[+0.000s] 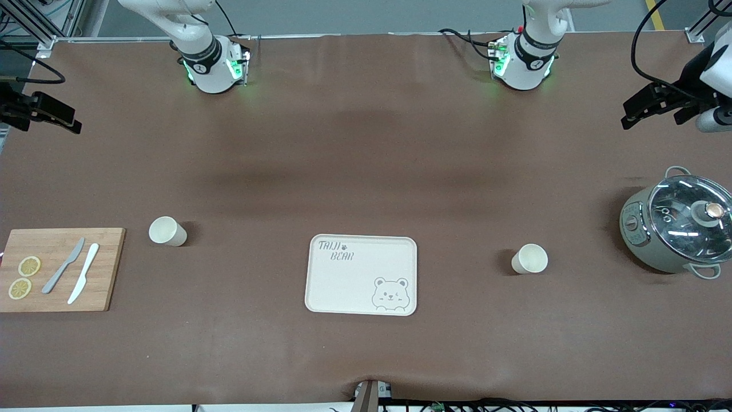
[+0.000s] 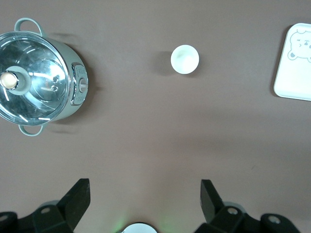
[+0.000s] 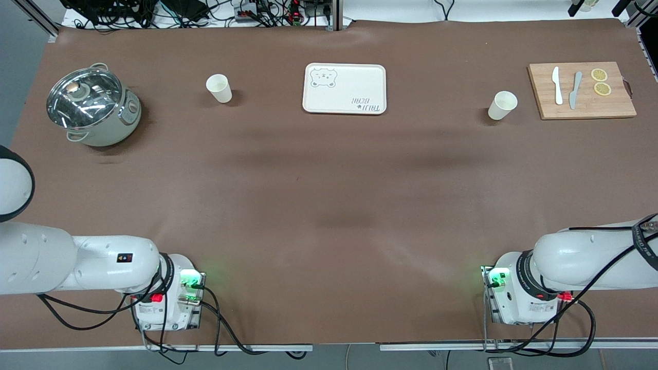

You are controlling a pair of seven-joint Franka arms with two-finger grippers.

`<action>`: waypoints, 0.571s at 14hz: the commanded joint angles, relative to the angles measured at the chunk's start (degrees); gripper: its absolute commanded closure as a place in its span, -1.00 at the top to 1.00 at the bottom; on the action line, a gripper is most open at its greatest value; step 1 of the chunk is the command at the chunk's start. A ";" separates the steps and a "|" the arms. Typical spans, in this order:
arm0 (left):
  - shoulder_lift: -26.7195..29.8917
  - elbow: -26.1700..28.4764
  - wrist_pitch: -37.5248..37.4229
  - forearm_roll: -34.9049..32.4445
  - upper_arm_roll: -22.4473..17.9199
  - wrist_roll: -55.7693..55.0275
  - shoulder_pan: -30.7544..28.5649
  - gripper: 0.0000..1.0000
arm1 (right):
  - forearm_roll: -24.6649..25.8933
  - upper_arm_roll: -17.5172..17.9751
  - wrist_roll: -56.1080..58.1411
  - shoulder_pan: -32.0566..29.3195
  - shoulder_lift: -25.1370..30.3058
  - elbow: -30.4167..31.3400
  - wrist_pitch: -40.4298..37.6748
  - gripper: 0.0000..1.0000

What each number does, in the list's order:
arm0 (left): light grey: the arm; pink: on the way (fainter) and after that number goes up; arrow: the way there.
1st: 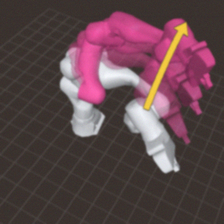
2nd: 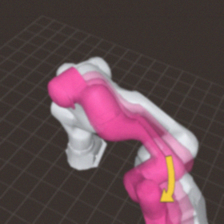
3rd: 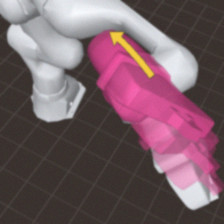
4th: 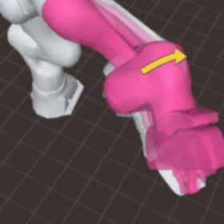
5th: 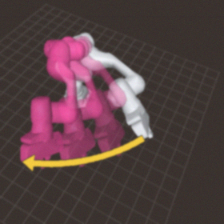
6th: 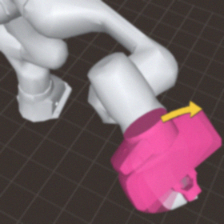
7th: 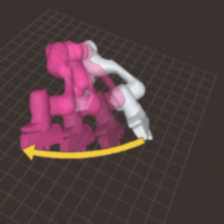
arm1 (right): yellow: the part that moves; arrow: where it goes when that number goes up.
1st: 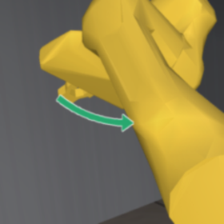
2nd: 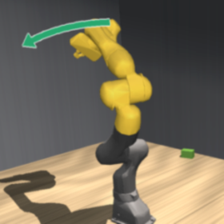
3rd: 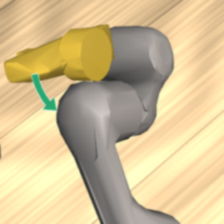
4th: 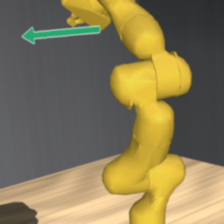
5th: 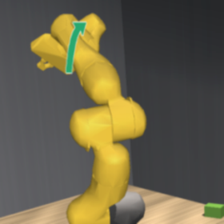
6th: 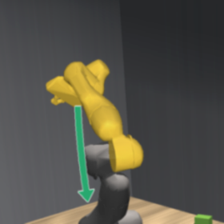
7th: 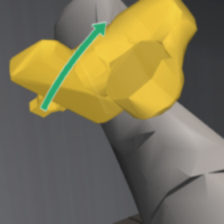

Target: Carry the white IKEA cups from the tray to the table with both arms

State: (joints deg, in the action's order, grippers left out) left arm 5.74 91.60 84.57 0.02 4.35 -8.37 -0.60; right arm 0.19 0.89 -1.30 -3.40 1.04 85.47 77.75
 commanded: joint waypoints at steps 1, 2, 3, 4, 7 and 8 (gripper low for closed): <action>0.41 -0.90 -0.90 0.33 -0.30 1.16 0.07 1.00 | 1.31 0.51 -0.73 0.14 0.54 0.23 -0.23 1.00; 0.42 -1.16 -0.90 0.33 -0.30 1.08 0.07 1.00 | 1.31 0.51 -0.73 0.15 0.54 0.23 -0.40 1.00; -0.02 -2.12 -0.90 0.33 -0.30 0.99 0.16 1.00 | 1.31 0.51 -0.73 0.15 0.54 0.31 -0.49 1.00; -0.55 -2.13 -0.90 0.33 -0.13 0.81 0.16 1.00 | 1.31 0.51 -0.73 0.15 0.54 0.40 -0.58 1.00; -0.73 -1.52 -1.77 0.33 -0.04 0.90 0.16 1.00 | 1.31 0.51 -0.73 -0.29 0.54 0.49 -0.67 1.00; -0.64 -1.60 -1.77 0.33 -0.04 0.90 0.16 1.00 | 1.31 0.51 -0.73 -0.12 0.46 0.40 -0.41 1.00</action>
State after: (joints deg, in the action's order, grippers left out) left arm 5.32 90.88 84.00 0.02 4.37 -8.36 -0.58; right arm 0.23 0.97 -1.30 -3.37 1.04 85.47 77.29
